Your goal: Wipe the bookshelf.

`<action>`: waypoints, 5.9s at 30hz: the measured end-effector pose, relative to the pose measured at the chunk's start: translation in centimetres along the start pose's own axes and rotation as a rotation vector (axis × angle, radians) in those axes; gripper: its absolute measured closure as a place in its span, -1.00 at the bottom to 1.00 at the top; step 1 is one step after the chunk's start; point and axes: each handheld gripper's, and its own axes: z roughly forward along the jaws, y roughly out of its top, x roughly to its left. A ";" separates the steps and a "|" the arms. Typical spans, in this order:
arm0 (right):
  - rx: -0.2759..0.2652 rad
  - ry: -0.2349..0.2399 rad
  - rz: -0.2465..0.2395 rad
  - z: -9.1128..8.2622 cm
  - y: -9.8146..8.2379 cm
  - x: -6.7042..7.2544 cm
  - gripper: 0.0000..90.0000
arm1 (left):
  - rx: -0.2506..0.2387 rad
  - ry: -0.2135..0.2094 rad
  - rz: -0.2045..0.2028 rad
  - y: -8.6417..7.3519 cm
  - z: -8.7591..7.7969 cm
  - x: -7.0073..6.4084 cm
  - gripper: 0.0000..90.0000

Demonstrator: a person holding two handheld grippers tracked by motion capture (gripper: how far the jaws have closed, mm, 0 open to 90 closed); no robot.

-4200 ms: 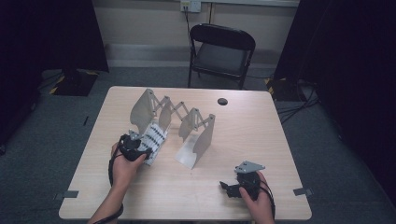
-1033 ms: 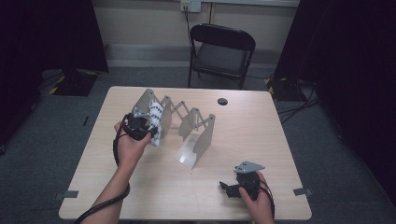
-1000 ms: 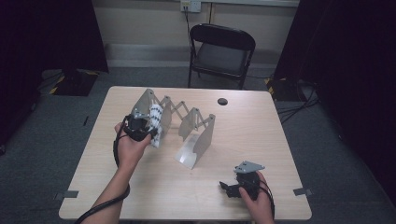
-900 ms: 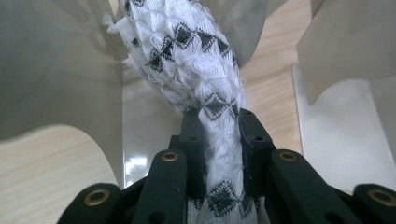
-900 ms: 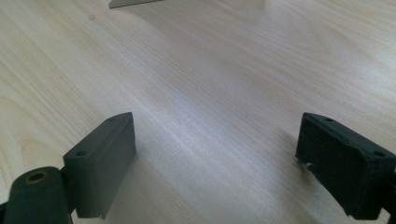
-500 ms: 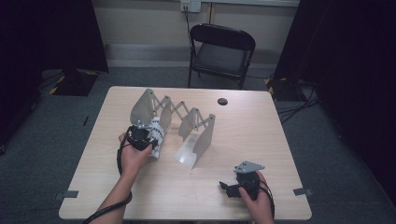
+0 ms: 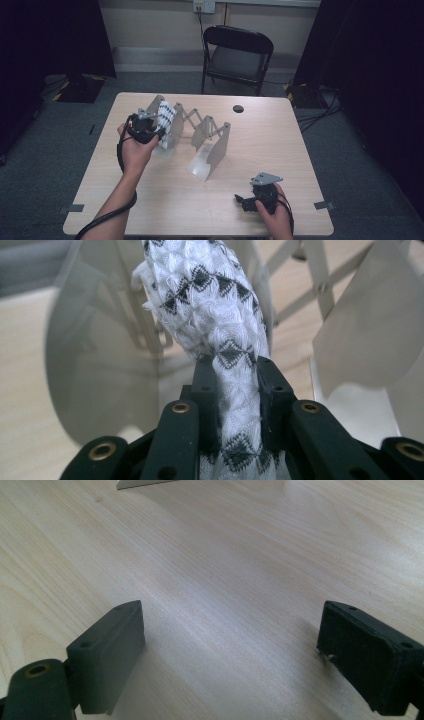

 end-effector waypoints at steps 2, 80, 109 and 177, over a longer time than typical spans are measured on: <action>-0.001 0.001 -0.001 0.0 0.0 0.0 -0.76 | 0.000 0.002 0.008 0.5 0.4 -0.3 0.65; 0.000 0.010 -0.010 0.1 0.1 0.4 -0.76 | 0.118 0.008 -0.009 -6.4 1.9 -0.3 0.69; 0.002 0.014 -0.014 0.1 0.1 0.4 -0.76 | 0.167 0.015 -0.004 -5.0 5.7 0.2 0.67; 0.002 0.008 -0.010 0.2 0.1 0.5 -0.76 | 0.171 0.025 -0.083 -8.1 0.9 1.9 0.67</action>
